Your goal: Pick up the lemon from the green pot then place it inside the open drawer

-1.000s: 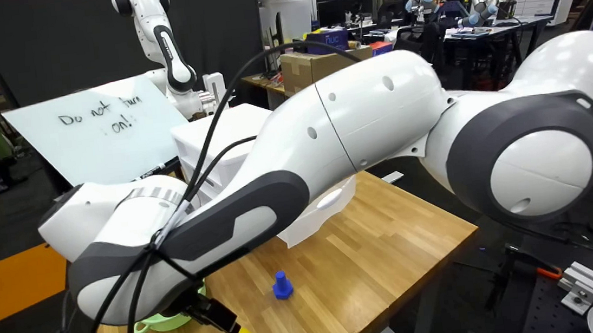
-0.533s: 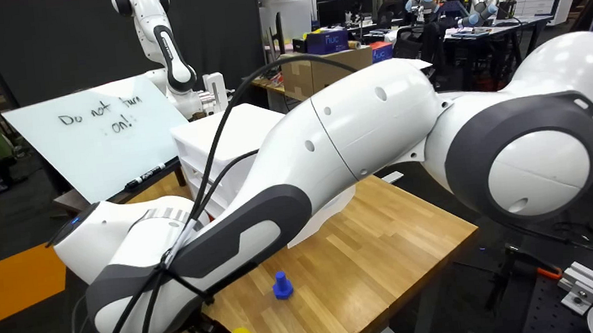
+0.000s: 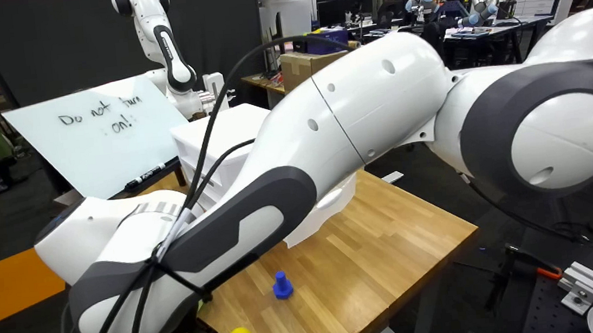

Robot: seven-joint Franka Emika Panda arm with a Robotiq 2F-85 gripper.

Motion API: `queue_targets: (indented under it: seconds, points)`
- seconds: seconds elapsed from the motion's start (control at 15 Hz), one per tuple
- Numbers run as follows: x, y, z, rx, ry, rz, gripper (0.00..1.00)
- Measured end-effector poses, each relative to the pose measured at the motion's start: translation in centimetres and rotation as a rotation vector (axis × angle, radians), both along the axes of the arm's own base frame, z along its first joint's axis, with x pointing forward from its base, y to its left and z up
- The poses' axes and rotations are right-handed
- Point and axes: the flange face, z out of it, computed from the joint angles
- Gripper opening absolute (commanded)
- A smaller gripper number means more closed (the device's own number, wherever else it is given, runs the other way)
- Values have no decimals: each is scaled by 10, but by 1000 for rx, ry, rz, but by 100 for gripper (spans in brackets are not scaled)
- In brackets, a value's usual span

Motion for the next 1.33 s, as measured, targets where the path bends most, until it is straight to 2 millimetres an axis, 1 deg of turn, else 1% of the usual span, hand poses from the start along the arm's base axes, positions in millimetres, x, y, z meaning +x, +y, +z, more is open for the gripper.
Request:
queue_targets:
  seconds: [0.13,0.27,0.4,0.6,0.8,1.0,1.33]
  points:
    - [-6,-1,4,-14,2,-15,100]
    - [-11,-6,-1,-30,9,-36,100]
    - [-14,-14,-8,-40,14,-54,100]
    - [-18,-28,-11,-50,17,-74,100]
    - [-18,-43,-6,-64,24,-83,100]
    - [-17,-52,0,-69,26,-88,100]
    - [-16,-58,-6,-71,43,-78,100]
